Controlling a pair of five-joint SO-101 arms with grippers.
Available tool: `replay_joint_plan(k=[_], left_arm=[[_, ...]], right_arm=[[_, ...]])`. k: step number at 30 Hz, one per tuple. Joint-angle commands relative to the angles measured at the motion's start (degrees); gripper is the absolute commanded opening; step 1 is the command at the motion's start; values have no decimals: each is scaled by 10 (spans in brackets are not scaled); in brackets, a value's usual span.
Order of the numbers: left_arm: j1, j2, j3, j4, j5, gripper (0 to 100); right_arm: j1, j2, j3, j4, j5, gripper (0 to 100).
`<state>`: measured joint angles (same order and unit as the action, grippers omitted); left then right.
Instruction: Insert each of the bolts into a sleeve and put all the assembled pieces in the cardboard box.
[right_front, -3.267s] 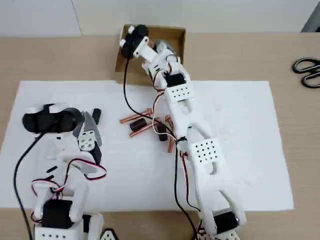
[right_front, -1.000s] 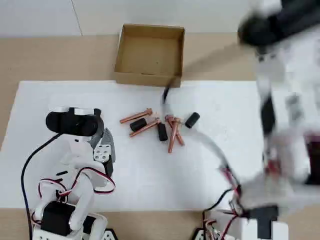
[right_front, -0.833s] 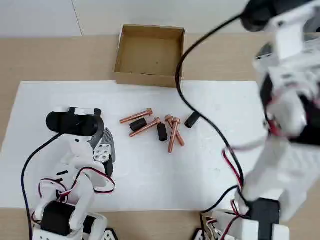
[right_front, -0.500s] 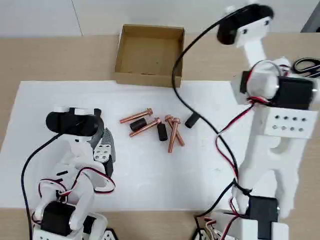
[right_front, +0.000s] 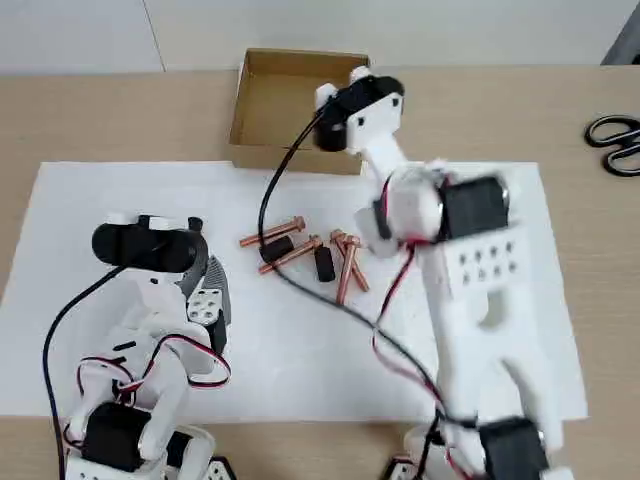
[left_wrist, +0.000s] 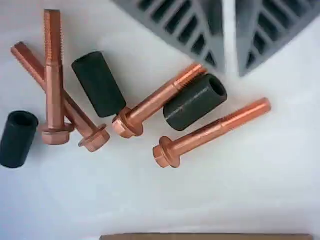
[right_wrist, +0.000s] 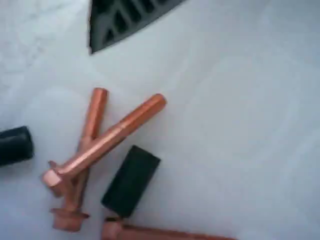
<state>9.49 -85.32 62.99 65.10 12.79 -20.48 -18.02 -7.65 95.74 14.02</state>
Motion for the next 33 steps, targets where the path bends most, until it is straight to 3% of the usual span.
replay_joint_plan(k=[1,5,9,19,23,29,33], left_arm=[[4,-4,-26,0,4,7],[4,-4,-26,0,4,7],[4,-4,-25,0,4,7],[4,-4,-25,0,4,7],[4,-4,-25,1,4,7],[4,-4,-24,1,4,7],[4,-4,-22,2,4,7]], right_arm=[[-22,-64,43,0,-47,180],[11,-132,148,-39,-78,180],[90,-233,273,-109,-113,180],[250,-444,588,-433,-116,180],[261,-458,617,-462,-127,180],[260,-388,615,-479,-288,180],[258,-327,615,-514,-295,180]])
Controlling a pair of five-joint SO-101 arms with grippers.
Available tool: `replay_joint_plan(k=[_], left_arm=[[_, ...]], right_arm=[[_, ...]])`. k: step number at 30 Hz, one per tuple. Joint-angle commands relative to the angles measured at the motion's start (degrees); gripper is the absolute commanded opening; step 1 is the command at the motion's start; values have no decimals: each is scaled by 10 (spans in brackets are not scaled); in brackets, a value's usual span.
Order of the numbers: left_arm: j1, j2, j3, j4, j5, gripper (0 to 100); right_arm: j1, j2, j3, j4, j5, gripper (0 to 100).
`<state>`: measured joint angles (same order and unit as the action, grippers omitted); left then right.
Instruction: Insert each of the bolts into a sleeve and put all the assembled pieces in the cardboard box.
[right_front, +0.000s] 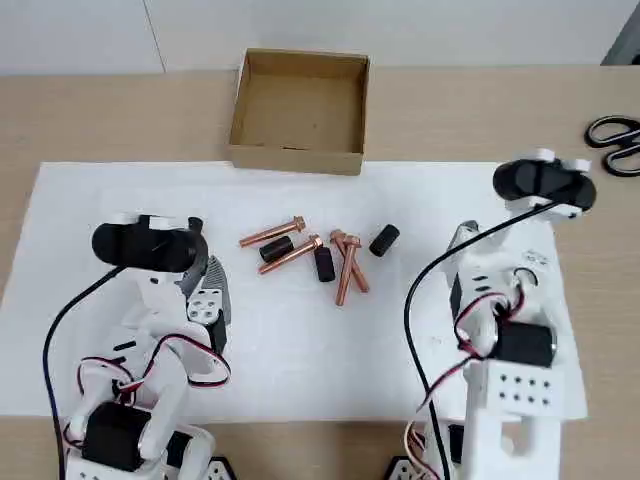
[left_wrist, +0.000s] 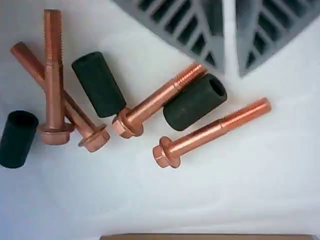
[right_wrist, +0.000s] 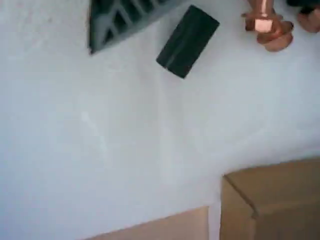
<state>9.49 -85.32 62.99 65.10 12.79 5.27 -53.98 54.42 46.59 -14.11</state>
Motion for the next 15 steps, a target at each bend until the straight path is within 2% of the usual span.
replay_joint_plan(k=[1,9,15], left_arm=[[4,-4,-22,2,4,7],[3,-4,-22,2,4,6],[3,-4,-22,3,4,6]], right_arm=[[-7,45,-6,-28,-14,180],[-147,173,-104,-36,-22,180],[-189,282,-206,-37,-174,182]])
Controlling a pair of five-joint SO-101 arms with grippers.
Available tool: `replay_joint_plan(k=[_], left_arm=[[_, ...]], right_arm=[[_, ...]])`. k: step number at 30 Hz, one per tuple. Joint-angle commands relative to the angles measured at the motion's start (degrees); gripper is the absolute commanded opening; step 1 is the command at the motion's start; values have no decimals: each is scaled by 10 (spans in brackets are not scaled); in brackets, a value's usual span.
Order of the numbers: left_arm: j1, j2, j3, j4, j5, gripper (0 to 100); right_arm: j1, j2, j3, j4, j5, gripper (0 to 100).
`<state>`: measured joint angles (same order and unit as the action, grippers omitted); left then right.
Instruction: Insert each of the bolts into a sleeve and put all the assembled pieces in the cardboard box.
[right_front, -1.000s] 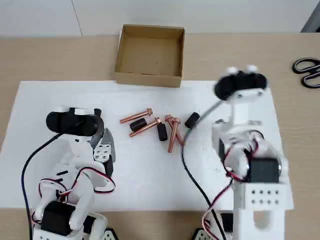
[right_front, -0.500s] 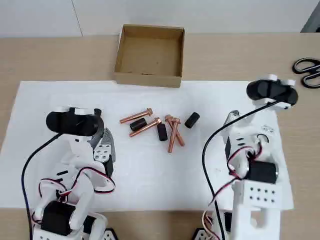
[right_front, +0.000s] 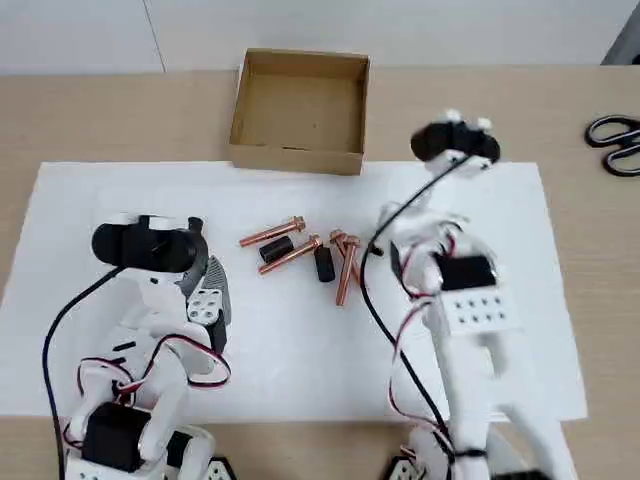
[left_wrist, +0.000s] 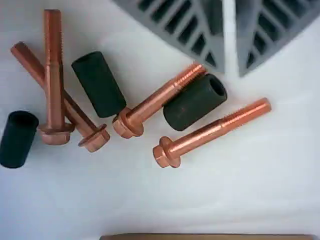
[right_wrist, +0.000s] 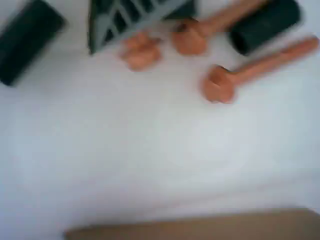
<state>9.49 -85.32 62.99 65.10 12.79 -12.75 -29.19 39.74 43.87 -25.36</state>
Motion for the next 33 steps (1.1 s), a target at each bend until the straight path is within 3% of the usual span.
replay_joint_plan(k=[1,12,33], left_arm=[[3,-4,-22,3,4,6],[3,-4,-22,3,4,6],[3,-4,5,4,4,6]], right_arm=[[-9,48,-69,-10,-73,183],[-7,88,-76,46,-196,183],[4,306,-211,46,-200,183]])
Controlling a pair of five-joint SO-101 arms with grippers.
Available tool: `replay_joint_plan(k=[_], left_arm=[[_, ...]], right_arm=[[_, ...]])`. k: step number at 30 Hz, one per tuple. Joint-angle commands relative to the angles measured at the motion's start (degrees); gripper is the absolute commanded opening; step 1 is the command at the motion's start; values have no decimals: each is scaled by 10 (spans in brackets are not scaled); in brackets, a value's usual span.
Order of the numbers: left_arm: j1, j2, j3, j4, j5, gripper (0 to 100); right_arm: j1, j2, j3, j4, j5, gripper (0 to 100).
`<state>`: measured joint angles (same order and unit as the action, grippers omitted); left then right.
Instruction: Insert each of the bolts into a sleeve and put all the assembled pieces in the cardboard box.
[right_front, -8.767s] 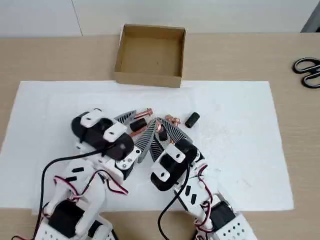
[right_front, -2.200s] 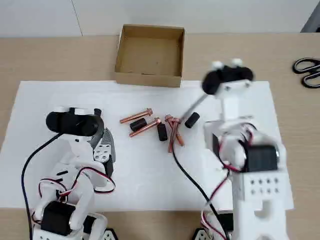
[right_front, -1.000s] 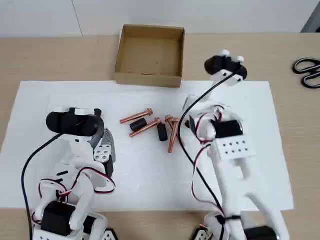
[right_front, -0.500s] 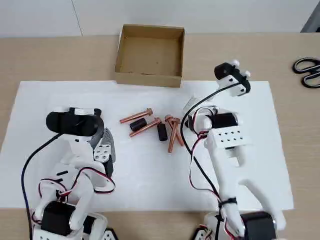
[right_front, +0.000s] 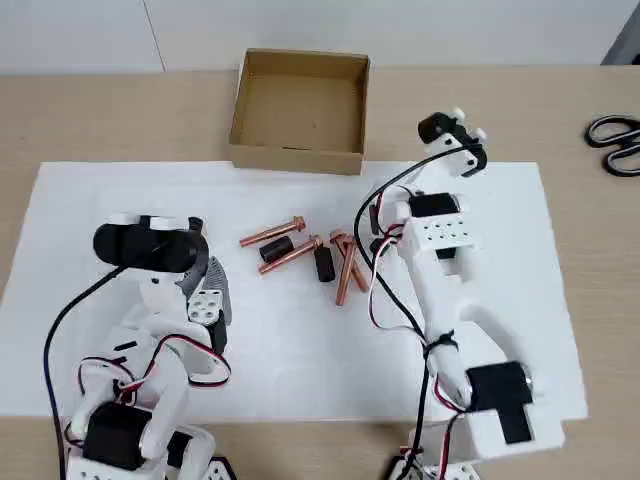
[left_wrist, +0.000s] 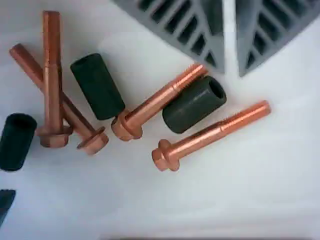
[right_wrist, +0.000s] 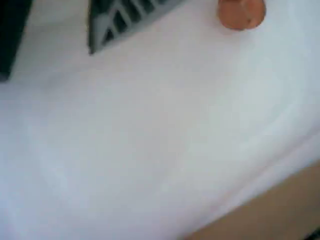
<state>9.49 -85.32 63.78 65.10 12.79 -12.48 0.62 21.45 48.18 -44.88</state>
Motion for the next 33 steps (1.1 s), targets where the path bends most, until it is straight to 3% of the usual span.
replay_joint_plan(k=[1,18,23,30,33], left_arm=[[3,-4,-3,4,4,6],[3,-4,-3,3,4,6],[3,-4,-3,3,4,6],[3,-4,-3,3,4,6],[3,-4,-4,2,4,6]], right_arm=[[1,15,-29,3,-4,183],[-24,90,-31,-1,-5,174],[-19,91,-40,2,-2,0],[-7,88,-65,4,4,3],[9,70,-111,16,43,3]])
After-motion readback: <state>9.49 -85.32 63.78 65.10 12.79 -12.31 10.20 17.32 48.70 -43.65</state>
